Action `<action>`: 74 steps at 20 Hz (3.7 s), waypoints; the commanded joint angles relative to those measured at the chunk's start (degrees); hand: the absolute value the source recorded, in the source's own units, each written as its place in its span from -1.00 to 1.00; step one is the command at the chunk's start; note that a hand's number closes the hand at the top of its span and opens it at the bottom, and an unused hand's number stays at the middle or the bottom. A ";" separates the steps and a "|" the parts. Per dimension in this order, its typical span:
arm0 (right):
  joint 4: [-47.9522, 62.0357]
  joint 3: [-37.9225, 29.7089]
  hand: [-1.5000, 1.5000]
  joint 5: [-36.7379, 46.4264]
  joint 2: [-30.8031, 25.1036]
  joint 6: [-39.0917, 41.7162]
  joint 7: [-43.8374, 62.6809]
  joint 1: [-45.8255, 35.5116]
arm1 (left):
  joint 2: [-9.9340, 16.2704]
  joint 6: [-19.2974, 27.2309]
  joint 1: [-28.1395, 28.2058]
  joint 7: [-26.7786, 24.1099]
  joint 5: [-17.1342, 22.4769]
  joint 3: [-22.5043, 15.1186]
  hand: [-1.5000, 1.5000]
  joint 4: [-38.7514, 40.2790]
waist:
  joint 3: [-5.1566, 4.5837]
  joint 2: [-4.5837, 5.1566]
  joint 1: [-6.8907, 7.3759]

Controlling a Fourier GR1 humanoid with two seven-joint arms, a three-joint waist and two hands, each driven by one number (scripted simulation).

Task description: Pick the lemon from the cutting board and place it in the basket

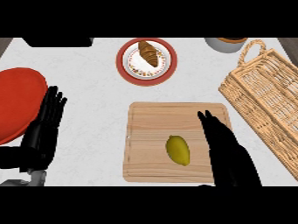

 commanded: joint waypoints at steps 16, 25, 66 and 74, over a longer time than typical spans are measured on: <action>0.59 -2.15 -1.00 4.24 12.99 19.95 19.16 -4.14 | -2.10 -0.09 0.03 0.30 -1.86 -0.14 0.00 -0.24 | 0.51 0.59 0.76; 7.54 2.06 -1.00 12.39 19.32 15.34 14.06 -1.19 | -4.41 -2.01 -1.64 -0.76 -3.08 0.43 0.00 2.71 | 0.54 0.79 0.92; 21.96 -4.54 -1.00 14.84 19.46 7.30 0.93 3.59 | -8.06 -9.75 3.22 3.77 -8.96 8.64 0.00 -2.89 | 0.61 0.71 1.14; 30.11 -8.11 -1.00 13.11 19.46 2.34 -3.07 0.72 | -11.92 -10.96 2.51 2.26 -11.30 9.20 0.00 -0.19 | 0.61 0.76 1.20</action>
